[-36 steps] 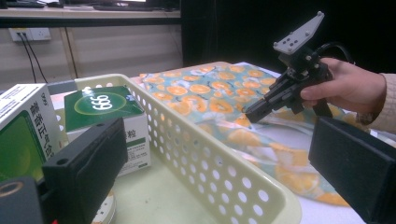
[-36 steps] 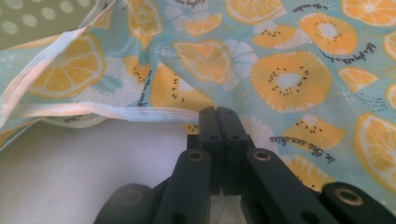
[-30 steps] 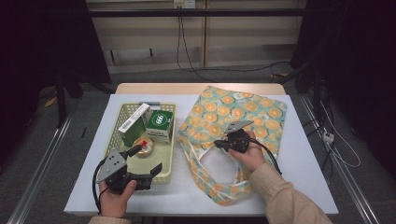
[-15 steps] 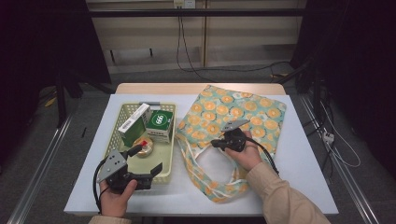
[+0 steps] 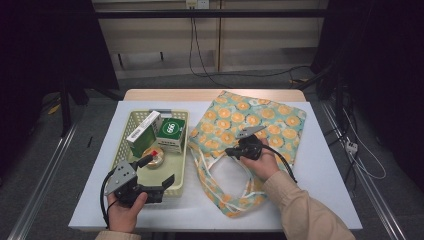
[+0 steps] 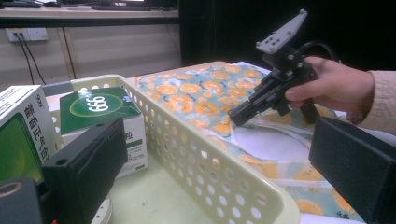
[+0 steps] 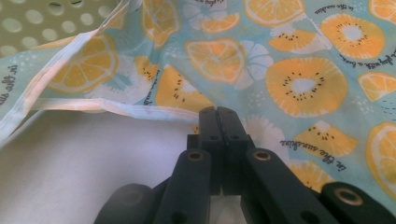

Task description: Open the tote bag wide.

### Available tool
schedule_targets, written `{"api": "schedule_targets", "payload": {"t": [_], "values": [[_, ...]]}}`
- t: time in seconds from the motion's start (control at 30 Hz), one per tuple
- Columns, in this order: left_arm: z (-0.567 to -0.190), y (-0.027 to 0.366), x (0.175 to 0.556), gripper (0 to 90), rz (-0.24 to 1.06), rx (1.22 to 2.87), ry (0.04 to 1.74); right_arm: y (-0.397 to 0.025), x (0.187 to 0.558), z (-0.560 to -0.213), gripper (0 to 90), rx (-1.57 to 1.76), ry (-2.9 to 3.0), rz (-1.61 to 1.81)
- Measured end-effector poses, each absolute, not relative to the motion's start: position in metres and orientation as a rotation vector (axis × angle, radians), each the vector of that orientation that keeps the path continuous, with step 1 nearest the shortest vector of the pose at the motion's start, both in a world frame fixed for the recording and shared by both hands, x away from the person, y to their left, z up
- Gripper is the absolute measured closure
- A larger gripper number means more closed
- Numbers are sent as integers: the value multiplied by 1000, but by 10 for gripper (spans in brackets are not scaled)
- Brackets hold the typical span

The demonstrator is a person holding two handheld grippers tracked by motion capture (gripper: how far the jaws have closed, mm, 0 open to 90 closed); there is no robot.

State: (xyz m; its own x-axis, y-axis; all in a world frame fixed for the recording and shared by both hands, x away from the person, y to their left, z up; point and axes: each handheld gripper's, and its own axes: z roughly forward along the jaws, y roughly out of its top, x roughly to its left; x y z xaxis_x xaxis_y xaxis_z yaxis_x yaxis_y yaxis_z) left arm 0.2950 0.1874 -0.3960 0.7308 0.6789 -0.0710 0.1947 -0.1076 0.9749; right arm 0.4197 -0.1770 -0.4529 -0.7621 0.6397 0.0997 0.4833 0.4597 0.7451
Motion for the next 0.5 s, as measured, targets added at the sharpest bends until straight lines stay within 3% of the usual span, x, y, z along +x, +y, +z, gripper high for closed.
{"api": "schedule_targets", "payload": {"t": [0.5], "values": [[-397, 188, 296, 43, 469, 1662, 711, -177, 429, -450, 900, 982, 2504, 1172]]}}
